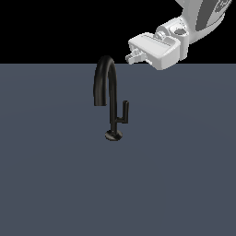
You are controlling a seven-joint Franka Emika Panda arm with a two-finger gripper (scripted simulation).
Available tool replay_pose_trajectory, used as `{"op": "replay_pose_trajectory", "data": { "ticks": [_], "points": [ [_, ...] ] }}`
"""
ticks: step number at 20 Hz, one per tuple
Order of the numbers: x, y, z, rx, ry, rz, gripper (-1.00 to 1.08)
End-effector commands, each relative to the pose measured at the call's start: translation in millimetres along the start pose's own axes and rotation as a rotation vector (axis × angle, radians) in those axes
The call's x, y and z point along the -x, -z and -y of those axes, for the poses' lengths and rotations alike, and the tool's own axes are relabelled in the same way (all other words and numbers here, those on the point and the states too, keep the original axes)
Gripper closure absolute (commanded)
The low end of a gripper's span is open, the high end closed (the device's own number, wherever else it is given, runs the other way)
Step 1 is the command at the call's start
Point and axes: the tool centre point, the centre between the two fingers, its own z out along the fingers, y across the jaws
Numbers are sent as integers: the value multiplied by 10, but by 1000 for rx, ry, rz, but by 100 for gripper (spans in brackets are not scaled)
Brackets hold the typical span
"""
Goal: Turn on the faucet by rotating a designated handle.
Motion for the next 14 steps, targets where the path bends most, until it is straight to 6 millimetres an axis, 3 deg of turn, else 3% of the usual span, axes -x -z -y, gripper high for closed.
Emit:
{"op": "replay_pose_trajectory", "data": {
  "ticks": [1,9,14],
  "points": [
    [-216,-36,18,-56,-59,51,108],
    [-888,-236,2,-235,-249,210,108],
    [-1200,-383,-36,-322,-343,289,108]
  ]
}}
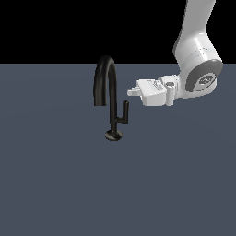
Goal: Turn on the faucet by rotating a designated handle.
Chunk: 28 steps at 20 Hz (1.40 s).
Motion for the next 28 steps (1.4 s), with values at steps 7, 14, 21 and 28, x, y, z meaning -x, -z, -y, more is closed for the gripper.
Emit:
{"op": "replay_pose_trajectory", "data": {
  "ticks": [7,14,21,28],
  "points": [
    [-389,-102,22,-103,-109,92,108],
    [-469,-134,21,-124,-131,112,108],
    [-452,-134,22,-120,-126,108,108],
    [-366,-149,-157,-120,-126,108,108]
  ]
}}
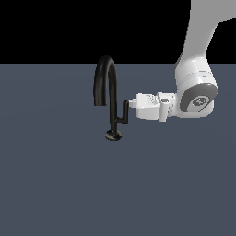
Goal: Turn on the faucet by rotating a designated handle.
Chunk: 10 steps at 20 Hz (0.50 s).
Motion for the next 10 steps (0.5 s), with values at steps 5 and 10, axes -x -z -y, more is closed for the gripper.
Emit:
{"op": "replay_pose_trajectory", "data": {
  "ticks": [5,10],
  "points": [
    [61,0,-183,0,0,0,108],
    [109,1,-329,0,0,0,108]
  ]
}}
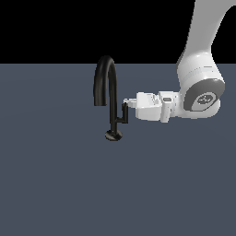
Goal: Turn on the faucet by rotating a designated handle.
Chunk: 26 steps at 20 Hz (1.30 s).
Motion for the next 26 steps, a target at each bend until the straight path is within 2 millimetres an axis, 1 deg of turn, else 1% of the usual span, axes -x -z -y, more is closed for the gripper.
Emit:
{"op": "replay_pose_trajectory", "data": {
  "ticks": [1,2,3,17,18,19,26],
  "points": [
    [26,2,-110,5,-5,4,108],
    [26,2,-110,5,-5,4,108],
    [26,1,-50,1,1,1,108],
    [-210,4,-602,5,-5,4,108],
    [-210,4,-602,5,-5,4,108],
    [-94,2,-488,2,20,3,108],
    [-526,3,-684,4,4,3,108]
  ]
}}
